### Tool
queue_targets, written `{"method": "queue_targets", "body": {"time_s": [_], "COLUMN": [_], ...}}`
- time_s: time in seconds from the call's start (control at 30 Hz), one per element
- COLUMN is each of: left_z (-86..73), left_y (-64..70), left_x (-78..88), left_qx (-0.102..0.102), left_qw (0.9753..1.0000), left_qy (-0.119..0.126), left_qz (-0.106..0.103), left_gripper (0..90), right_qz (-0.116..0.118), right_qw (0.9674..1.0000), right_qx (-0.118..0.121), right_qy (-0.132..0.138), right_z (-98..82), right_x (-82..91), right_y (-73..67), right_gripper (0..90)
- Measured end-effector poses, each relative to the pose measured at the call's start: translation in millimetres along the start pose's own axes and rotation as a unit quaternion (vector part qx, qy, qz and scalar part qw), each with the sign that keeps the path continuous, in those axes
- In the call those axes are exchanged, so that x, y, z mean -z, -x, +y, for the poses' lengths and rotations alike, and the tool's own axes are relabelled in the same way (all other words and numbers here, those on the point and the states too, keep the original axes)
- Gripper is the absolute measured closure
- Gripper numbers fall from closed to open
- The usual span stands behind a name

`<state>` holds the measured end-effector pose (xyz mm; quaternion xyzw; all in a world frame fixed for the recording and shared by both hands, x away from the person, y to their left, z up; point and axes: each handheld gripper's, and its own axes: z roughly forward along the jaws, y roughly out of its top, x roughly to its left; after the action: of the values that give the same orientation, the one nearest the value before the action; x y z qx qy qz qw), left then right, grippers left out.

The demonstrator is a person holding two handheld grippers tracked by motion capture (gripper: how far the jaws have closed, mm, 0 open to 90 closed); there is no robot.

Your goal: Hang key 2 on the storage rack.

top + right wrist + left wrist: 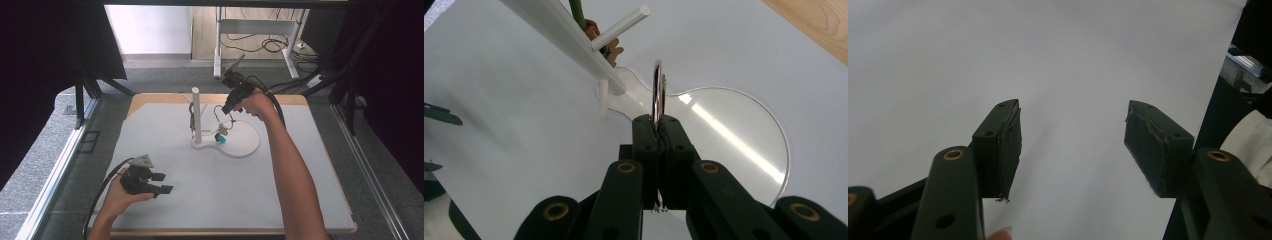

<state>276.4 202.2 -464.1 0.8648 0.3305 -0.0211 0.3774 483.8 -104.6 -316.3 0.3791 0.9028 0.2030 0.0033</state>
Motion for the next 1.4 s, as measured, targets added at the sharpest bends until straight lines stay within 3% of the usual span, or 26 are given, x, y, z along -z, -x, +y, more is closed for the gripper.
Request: {"method": "queue_targets", "body": {"time_s": [0.53, 0.8, 1.17, 1.4], "left_z": [0.0, 0.1, -0.1, -0.2], "left_y": [0.3, -0.1, 0.9, 1.0], "left_x": [-1.4, -3.6, -5.1, -7.8], "left_qx": [-0.003, -0.004, -0.004, -0.005], "left_qw": [1.0000, 0.9999, 0.9999, 0.9999], "left_qy": [-0.002, -0.005, -0.007, -0.011], "left_qz": [-0.008, -0.009, -0.007, -0.005], "left_gripper": [40.4, 40.4, 40.4, 40.4], "right_qz": [-0.013, -0.012, -0.001, 0.009], "right_qw": [0.9999, 0.9999, 0.9996, 0.9995], "right_qx": [-0.004, 0.009, 0.029, 0.030], "right_qy": [-0.002, 0.008, 0.004, -0.004], "right_z": [24.9, 38.9, 34.3, 27.1], "right_x": [-10.7, -8.3, -17.7, -33.0], "right_y": [1.7, -6.7, -18.8, -24.2], "right_gripper": [87.1, 87.1, 87.0, 86.8]}}
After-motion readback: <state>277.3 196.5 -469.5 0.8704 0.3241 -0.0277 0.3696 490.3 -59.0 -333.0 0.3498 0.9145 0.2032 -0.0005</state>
